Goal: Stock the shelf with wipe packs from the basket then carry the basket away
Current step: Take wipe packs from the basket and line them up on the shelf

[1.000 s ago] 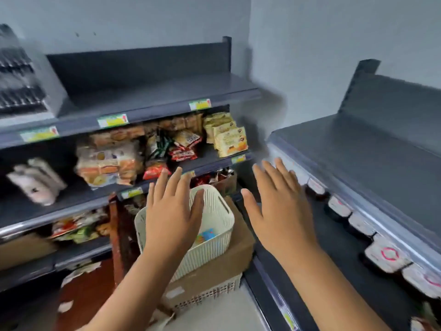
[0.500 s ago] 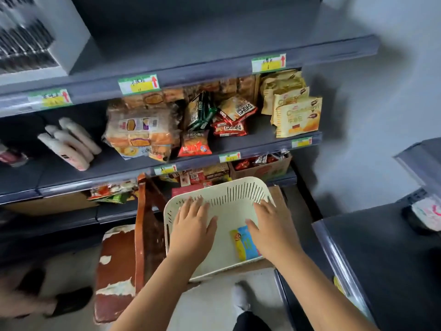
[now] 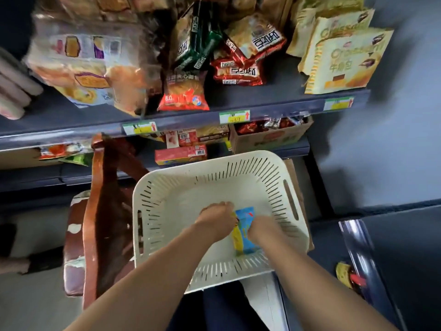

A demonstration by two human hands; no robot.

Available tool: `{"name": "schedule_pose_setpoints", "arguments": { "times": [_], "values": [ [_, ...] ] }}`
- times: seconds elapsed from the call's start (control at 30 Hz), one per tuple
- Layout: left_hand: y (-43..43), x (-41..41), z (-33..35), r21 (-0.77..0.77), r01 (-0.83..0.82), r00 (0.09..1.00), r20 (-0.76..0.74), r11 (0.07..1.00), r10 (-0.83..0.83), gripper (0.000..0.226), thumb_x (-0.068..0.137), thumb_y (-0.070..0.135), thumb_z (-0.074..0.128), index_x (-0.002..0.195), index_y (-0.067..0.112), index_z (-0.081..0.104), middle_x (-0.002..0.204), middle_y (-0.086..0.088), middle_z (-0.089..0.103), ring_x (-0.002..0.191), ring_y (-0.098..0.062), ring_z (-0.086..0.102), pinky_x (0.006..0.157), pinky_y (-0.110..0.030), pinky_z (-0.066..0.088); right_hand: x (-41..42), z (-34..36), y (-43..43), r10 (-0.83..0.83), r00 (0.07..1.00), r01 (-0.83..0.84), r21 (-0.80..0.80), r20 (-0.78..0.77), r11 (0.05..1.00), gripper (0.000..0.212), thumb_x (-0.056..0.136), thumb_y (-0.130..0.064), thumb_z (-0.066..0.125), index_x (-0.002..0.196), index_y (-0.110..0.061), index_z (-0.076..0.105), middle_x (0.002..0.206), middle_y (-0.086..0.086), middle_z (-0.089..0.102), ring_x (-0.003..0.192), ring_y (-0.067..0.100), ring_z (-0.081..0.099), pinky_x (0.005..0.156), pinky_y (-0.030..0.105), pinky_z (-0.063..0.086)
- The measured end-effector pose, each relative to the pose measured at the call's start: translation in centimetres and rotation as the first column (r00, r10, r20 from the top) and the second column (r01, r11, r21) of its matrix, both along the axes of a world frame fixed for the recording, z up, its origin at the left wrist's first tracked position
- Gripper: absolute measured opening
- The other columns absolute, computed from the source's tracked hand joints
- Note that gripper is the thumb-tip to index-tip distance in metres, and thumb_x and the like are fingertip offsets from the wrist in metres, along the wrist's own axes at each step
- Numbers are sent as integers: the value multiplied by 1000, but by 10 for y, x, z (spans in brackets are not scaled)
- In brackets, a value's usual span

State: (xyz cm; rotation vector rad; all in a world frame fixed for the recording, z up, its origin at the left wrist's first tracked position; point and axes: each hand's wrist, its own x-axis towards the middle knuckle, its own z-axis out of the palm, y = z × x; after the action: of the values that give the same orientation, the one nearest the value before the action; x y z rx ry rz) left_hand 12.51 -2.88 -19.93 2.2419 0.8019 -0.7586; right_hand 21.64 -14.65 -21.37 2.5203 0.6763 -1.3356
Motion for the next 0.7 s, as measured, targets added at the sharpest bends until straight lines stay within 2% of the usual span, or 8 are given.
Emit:
{"name": "schedule_pose_setpoints", "arguments": {
  "times": [0.1,0.2,0.3,0.43,0.5,0.53,0.6,0.7],
  "values": [
    [1,10,-28,-74,-12,1000,8,997,13,26,95,27,51,117,16,60,125,-12,63,110,-34,61,79,-33,43,1,-26,16,-10,1000,11,-99,9,995,54,90,-21,63,143,-14,55,137,8,62,124,27,61,99,38,54],
    [-2,10,-41,-48,27,1000,-1,998,-27,19,97,24,47,107,14,59,120,-13,60,111,-34,59,78,-35,42,-6,-30,27,-26,999,32,-169,38,985,52,97,-21,59,148,-18,50,146,5,56,133,26,55,106,41,48],
    [-4,9,-52,-8,27,999,27,1000,-26,14,92,18,51,103,13,60,117,-13,56,112,-36,55,82,-35,41,-11,-41,27,-33,995,49,-179,91,983,41,97,-19,56,138,-20,59,137,-1,61,128,21,58,99,36,47],
    [6,14,-60,-34,-105,991,81,994,108,34,86,26,68,119,18,67,123,-8,59,115,-33,56,92,-32,46,-12,-48,28,-80,997,78,-119,-17,990,43,89,-30,67,131,-22,64,127,0,67,120,23,64,96,32,51],
    [14,14,-62,-112,-236,968,65,965,244,36,82,29,76,117,21,70,120,-3,65,111,-25,61,97,-32,52,-7,-47,29,-90,993,81,-112,-72,990,48,83,-37,76,126,-19,65,106,2,68,105,23,68,91,32,56],
    [19,12,-61,-162,-290,952,52,943,302,33,81,28,78,113,21,71,113,-2,68,105,-22,64,94,-32,54,-3,-41,29,-90,992,80,-113,-84,990,41,84,-36,76,118,-16,65,97,3,67,97,23,68,87,31,56],
    [29,6,-57,-206,-321,941,40,924,336,26,82,24,79,107,17,72,98,-1,66,93,-20,63,82,-27,51,7,-33,29,-120,990,117,-49,-75,992,28,88,-28,74,109,-11,65,104,7,72,99,25,71,86,34,59],
    [41,-8,-38,-170,-328,939,53,929,341,25,84,21,79,102,6,73,88,-6,59,82,-21,54,65,-27,39,22,-4,23,-331,927,362,197,-175,911,24,86,-13,72,110,-16,70,112,10,70,101,30,71,81,44,63]
  ]
}}
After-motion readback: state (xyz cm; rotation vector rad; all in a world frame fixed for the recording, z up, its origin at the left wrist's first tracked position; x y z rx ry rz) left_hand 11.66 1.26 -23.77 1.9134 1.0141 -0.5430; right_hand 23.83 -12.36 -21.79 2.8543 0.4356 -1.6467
